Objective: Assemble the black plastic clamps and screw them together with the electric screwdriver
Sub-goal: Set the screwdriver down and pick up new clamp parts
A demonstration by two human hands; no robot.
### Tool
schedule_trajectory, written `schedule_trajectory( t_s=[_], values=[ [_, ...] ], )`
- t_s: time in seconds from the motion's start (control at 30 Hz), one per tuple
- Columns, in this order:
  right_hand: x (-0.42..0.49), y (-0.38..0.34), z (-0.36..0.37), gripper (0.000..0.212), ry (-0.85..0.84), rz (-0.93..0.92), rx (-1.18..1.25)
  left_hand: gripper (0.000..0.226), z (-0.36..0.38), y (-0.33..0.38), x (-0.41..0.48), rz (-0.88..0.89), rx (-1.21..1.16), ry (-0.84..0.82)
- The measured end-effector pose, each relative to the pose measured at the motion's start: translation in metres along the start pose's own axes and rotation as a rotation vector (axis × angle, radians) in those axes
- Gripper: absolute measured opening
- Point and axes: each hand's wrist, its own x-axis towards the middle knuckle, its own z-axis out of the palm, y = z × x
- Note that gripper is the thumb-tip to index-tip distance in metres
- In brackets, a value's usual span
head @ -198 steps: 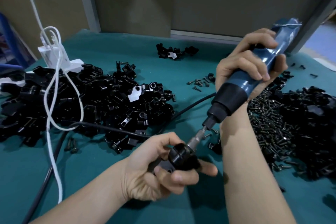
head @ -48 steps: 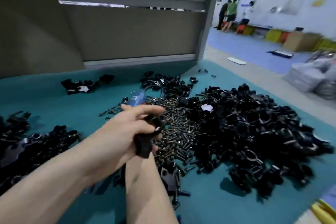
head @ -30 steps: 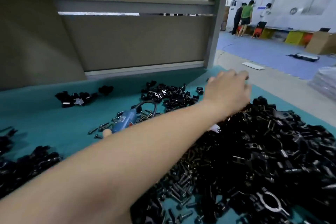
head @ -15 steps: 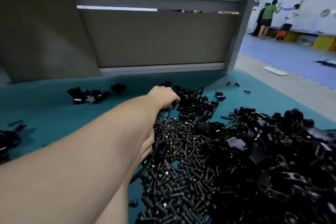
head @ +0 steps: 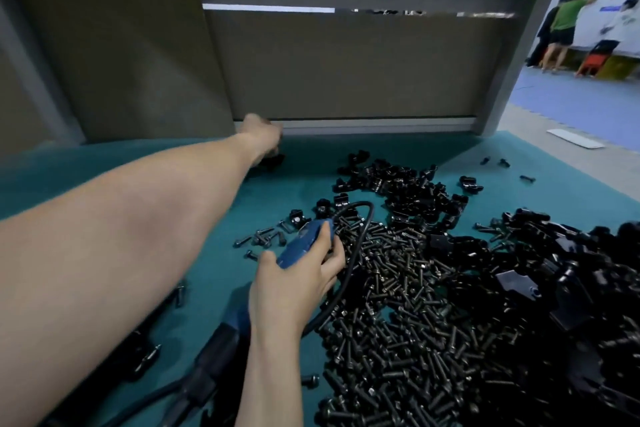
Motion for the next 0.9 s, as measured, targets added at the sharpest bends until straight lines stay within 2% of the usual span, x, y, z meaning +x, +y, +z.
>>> schedule_trajectory(
  t_s=[0.07, 0.13, 0.2, 0.27, 0.33, 0.43, 0.63, 0.73, 0.83, 0.9],
  values=[
    [-0.002, 0.005, 0.004, 0.080, 0.006, -0.008, 0.008, 0.019, -0.028, -0.026, 0.008, 0.104, 0.519, -0.058],
    [-0.004, 0.005, 0.006, 0.080, 0.012, -0.026, -0.007, 0.023, -0.049, -0.052, 0.008, 0.115, 0.891, -0.198],
    [-0.004, 0.005, 0.007, 0.081, 0.023, -0.025, -0.008, 0.034, -0.057, -0.077, 0.007, 0.078, 1.066, -0.298],
    [-0.003, 0.004, 0.006, 0.080, 0.023, -0.023, 0.003, 0.041, -0.061, -0.094, 0.006, 0.091, 1.099, -0.379],
    [-0.003, 0.003, 0.005, 0.079, 0.014, -0.013, 0.010, 0.036, -0.063, -0.106, 0.005, 0.165, 1.035, -0.388],
    [-0.002, 0.002, 0.005, 0.076, 0.018, -0.011, 0.032, 0.015, -0.070, -0.115, 0.002, 0.283, 0.813, -0.254],
    [-0.002, -0.007, -0.002, 0.039, 0.208, -0.077, 0.169, 0.022, -0.091, -0.098, -0.024, 0.348, 0.582, -0.129],
    [-0.007, -0.025, -0.018, 0.026, 0.216, -0.080, 0.178, 0.021, -0.108, -0.067, -0.066, 0.292, 0.200, -0.134],
    [-0.017, -0.060, -0.051, 0.015, 0.075, -0.131, 0.319, 0.028, -0.128, -0.043, -0.138, 0.274, -0.237, -0.235],
    [-0.031, -0.084, -0.067, 0.010, -0.214, -0.183, 0.339, 0.038, -0.136, -0.039, -0.193, 0.308, -0.451, -0.334]
  ],
)
